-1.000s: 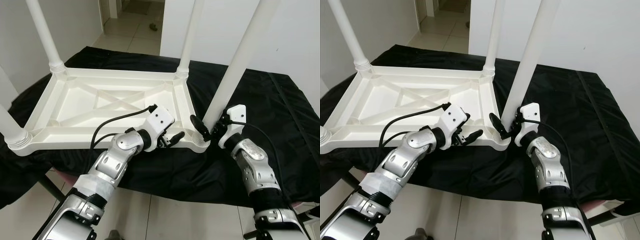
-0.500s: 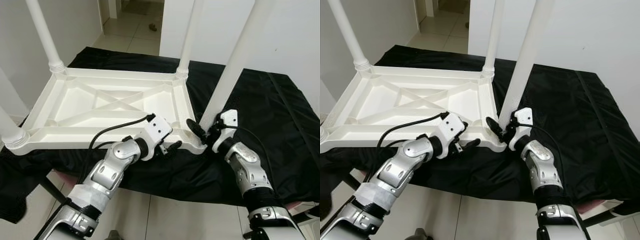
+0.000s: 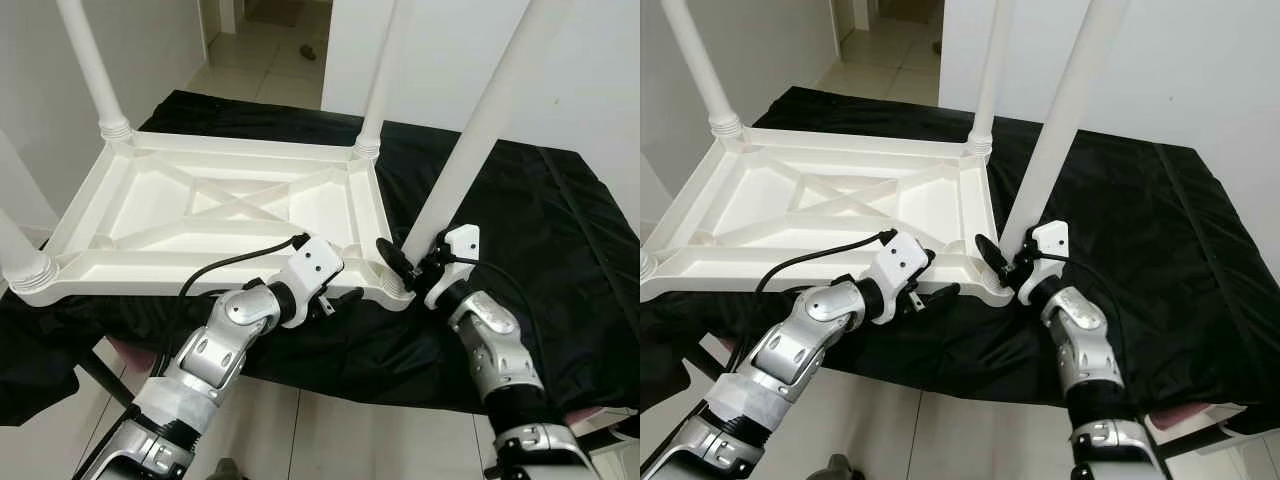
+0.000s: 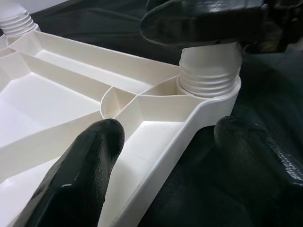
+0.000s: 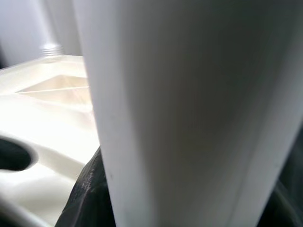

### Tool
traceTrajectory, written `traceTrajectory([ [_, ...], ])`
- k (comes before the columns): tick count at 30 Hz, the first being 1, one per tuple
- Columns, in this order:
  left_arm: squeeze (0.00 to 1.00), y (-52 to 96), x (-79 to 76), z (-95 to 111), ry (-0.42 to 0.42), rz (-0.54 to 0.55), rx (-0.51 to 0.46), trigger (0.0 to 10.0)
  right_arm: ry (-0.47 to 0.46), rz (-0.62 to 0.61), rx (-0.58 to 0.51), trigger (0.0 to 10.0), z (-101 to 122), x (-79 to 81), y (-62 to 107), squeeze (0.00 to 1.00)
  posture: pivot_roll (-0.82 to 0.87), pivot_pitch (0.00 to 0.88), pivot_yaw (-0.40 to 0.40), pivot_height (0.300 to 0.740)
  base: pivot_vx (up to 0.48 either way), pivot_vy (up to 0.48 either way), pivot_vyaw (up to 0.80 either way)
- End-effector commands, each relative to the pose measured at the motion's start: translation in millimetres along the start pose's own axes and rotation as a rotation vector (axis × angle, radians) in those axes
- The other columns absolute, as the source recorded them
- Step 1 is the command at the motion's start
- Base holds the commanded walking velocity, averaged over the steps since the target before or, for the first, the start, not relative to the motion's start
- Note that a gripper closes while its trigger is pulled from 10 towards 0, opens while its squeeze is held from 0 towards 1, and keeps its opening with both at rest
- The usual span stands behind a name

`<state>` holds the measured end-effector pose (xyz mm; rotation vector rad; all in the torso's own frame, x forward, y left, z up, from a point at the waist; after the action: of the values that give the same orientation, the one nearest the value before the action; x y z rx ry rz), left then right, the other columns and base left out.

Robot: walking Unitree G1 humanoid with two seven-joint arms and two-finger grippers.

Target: Building children table

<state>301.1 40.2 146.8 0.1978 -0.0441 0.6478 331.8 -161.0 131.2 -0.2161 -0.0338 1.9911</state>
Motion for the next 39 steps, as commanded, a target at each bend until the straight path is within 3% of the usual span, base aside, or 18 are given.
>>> traceTrajectory([
  [1,0.00,0.7,-1.6,1,0.013,-0.005,-0.001,10.0,-0.024,-0.084,0.102,0.0,-19,-4.5,9.6,0.00,0.09,0.024,-0.066,0.740,0.000,0.000,0.00],
  [3,0.00,0.6,-0.9,1,0.018,0.002,-0.004,10.0,-0.025,-0.131,0.117,0.0,-20,-2.6,10.2,0.00,0.09,0.022,-0.067,0.740,0.000,0.000,0.00],
  [6,0.00,0.1,0.4,2,0.030,0.017,-0.013,10.0,0.000,-0.375,0.195,0.0,-24,2.6,17.0,0.00,0.08,0.016,-0.066,0.740,0.000,0.000,0.00],
  [7,0.00,0.1,0.4,2,0.030,0.017,-0.013,10.0,0.000,-0.375,0.195,0.0,-24,2.6,17.0,0.00,0.08,0.016,-0.066,0.740,0.000,0.000,0.00],
  [11,0.00,-0.2,0.2,2,0.034,0.019,-0.012,10.0,-0.003,-0.582,0.216,0.0,-23,6.3,24.1,0.00,0.08,0.012,-0.062,0.740,0.000,0.000,0.00],
  [18,0.00,-0.8,-1.7,3,0.041,0.018,-0.014,10.0,-0.042,-0.584,0.173,0.0,-14,15.8,22.6,0.00,0.08,0.010,-0.059,0.740,0.000,0.000,0.00],
  [19,0.00,-0.6,-2.4,3,0.044,0.019,-0.015,10.0,-0.048,-0.555,0.148,3.5,-11,16.9,21.5,0.00,0.08,0.009,-0.059,0.740,0.000,0.000,0.00],
  [20,0.00,0.4,-3.3,2,0.050,0.021,-0.013,10.0,-0.047,-0.480,0.097,10.0,-4,16.5,19.4,0.00,0.08,0.002,-0.061,0.740,0.000,0.000,0.00],
  [25,0.00,0.8,-3.6,2,0.051,0.021,-0.012,10.0,-0.048,-0.458,0.085,10.0,-3,15.8,19.0,0.00,0.08,0.002,-0.061,0.740,0.000,0.000,0.00],
  [26,0.00,0.9,-3.8,1,0.051,0.022,-0.011,10.0,-0.048,-0.461,0.078,10.0,0,13.6,19.6,1.00,0.08,0.000,-0.064,0.740,0.000,0.000,0.00],
  [33,0.00,0.9,-2.6,2,0.056,0.034,-0.016,10.0,-0.023,-0.341,0.057,10.0,6,-0.8,18.4,1.00,0.08,0.000,-0.073,0.740,0.000,0.000,0.00],
  [34,0.00,1.0,-2.8,2,0.057,0.036,-0.017,10.0,-0.006,-0.251,0.062,10.0,6,-3.7,17.7,0.00,0.08,0.000,-0.072,0.740,0.000,0.000,0.00],
  [39,0.00,0.4,-2.2,3,0.057,0.035,-0.016,10.0,0.049,0.032,0.083,10.0,0,-5.8,17.9,0.00,0.08,0.000,-0.067,0.740,0.000,0.000,0.00],
])
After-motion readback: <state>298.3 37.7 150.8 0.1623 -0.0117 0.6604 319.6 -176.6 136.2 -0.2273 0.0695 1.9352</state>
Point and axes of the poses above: a point about 5 cm out from each wrist's last joint towards the gripper, its own y axis pointing back from the gripper into the wrist, its own z axis along the axis of the wrist's last joint, x = y × z, the point moved 1 cm from there along -y, pointing out of the wrist towards the gripper, and after that the axes turned 9 degrees about y, right-handed, at the moved point
